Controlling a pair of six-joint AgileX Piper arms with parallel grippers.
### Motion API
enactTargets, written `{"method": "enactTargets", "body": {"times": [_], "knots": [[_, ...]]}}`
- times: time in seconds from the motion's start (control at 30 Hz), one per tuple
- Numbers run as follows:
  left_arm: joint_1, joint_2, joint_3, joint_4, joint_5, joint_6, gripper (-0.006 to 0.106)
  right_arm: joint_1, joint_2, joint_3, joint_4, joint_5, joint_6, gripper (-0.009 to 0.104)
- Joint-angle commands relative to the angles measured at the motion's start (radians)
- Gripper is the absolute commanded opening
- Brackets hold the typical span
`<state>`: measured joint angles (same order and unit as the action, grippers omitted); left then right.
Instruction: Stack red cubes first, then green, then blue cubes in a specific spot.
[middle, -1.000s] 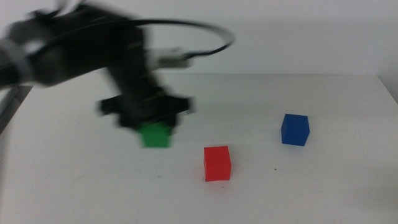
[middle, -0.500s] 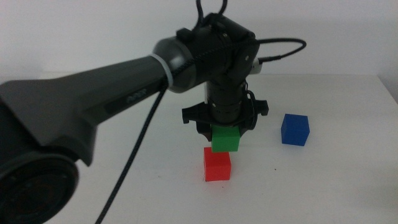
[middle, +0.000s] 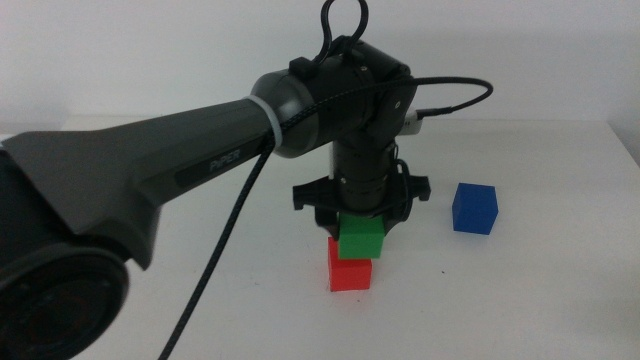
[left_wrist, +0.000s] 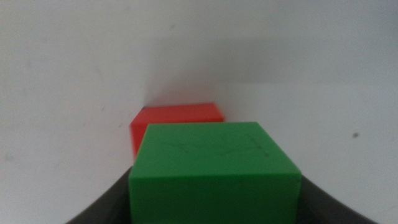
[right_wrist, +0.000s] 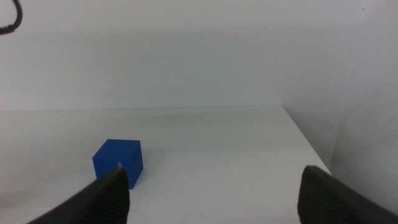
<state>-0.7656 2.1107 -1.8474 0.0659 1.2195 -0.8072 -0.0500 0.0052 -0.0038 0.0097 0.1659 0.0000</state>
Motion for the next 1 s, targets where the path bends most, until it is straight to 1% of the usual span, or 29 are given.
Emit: {"method": "enactTargets", "body": {"times": [0.0, 0.1, 0.27, 0.43, 0.97], "knots": [[-0.001, -0.036, 0.036, 0.002, 0.002, -0.025, 0.006, 0.001, -0.005, 0.004, -0.002, -0.009, -0.007, 0.089], [-0.001, -0.051, 0.064, 0.011, 0.002, -0.031, 0.008, 0.001, -0.005, 0.004, -0.002, -0.009, -0.007, 0.089], [0.005, -0.048, 0.077, 0.012, 0.002, -0.04, 0.008, 0.001, -0.005, 0.004, -0.002, -0.009, -0.007, 0.089], [0.017, -0.023, 0.08, -0.014, -0.007, -0.05, 0.008, 0.001, -0.005, 0.004, -0.002, -0.009, -0.007, 0.089], [0.017, -0.016, 0.08, -0.003, -0.065, -0.05, 0.008, 0.001, -0.005, 0.004, -0.002, -0.009, -0.007, 0.089]]}}
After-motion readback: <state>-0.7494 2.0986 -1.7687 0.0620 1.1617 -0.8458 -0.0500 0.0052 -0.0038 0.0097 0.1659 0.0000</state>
